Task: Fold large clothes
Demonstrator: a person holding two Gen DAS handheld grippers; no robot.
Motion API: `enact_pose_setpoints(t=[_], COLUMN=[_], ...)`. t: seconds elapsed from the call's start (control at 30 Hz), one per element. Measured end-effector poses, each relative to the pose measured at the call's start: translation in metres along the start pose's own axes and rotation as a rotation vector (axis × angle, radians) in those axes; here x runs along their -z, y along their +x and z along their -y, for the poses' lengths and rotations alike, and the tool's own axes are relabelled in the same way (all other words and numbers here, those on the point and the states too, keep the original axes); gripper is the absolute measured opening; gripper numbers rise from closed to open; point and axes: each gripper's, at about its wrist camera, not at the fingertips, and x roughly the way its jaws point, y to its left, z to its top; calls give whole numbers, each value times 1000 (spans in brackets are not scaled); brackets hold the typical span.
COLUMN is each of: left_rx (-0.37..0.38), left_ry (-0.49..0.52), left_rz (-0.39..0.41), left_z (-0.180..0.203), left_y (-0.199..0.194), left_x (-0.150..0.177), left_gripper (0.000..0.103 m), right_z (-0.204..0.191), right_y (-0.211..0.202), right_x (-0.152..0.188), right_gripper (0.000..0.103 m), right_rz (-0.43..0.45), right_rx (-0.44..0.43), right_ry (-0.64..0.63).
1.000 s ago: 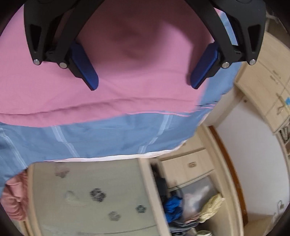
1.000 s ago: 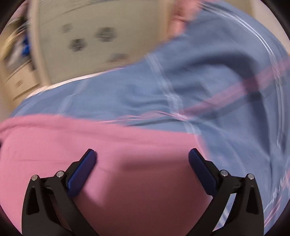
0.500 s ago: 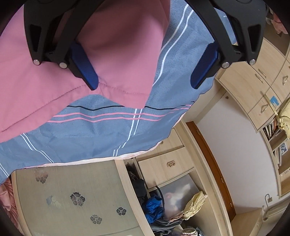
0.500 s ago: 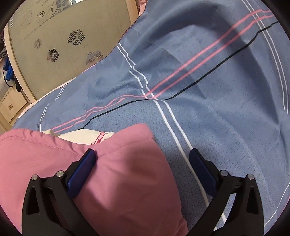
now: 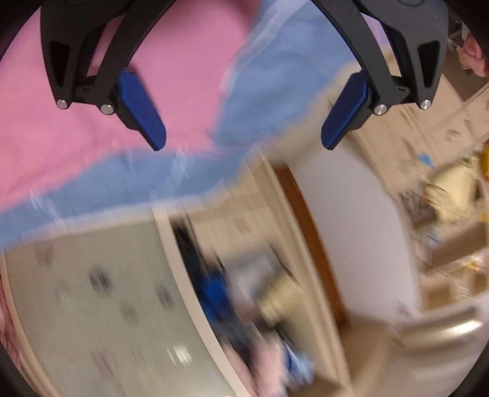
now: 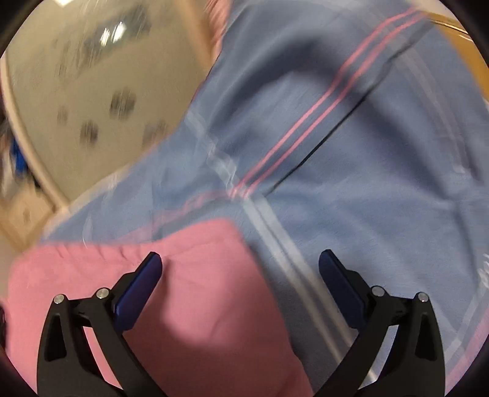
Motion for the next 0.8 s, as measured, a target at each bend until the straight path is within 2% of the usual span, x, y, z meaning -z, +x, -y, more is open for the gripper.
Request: enact_pose_setpoints(t=[0.03, 0.1, 0.17, 0.2, 0.23, 0.27, 0.3, 0.33, 0.4, 0.47, 0.53, 0.57, 0.6, 0.63, 0.7, 0.8], left_rx=[56, 284, 507, 583, 615, 605, 589, 578, 581, 585, 562, 557, 583, 619, 634, 615], left_ry=[-48, -170, -278, -307, -275, -200, -111, -103, -113, -116, -103, -78, -68, -90, -113, -105], left_rz=[30, -14, -127, -204, -276, -317, -327, -318, -299, -218, -175, -210, -266, -308, -308, -283], left_z=[-9, -20, -14, 0, 23, 44, 65, 68, 59, 48, 49, 58, 66, 71, 69, 73], left_y=[-18, -46, -61, -64, -62, -59, -57, -58, -65, -80, -88, -80, -70, -60, -57, -59], left_x=[-11, -26, -18, -5, 10, 21, 33, 36, 24, 13, 10, 17, 26, 31, 31, 33], left_gripper=[101, 101, 101, 101, 101, 101, 101, 101, 101, 101, 101, 101, 101, 101, 101, 101], right_z=[-2, -19, -50, -69, -84, -102, -117, -121, -114, -104, -101, -104, -108, -110, -104, -105], right_y=[-19, -52, -65, -59, -49, -31, -8, -2, -18, -40, -44, -36, -7, 7, 6, 5], right_x=[-4, -2, 18, 32, 45, 62, 83, 91, 78, 61, 62, 66, 79, 84, 81, 83], right_gripper=[102, 102, 102, 102, 102, 102, 102, 102, 102, 102, 102, 102, 102, 102, 102, 102], right_rz=[10, 34, 54, 47, 31, -7, -66, -60, -34, -8, 31, 36, -34, -75, -76, -49], right_rx=[-48, -135, -165, -163, -158, -130, -59, -18, -61, -153, -155, -111, -48, -54, -82, -69], right_ry=[38, 58, -23, -87, -150, -244, -350, -381, -325, -229, -225, -270, -340, -345, -306, -316])
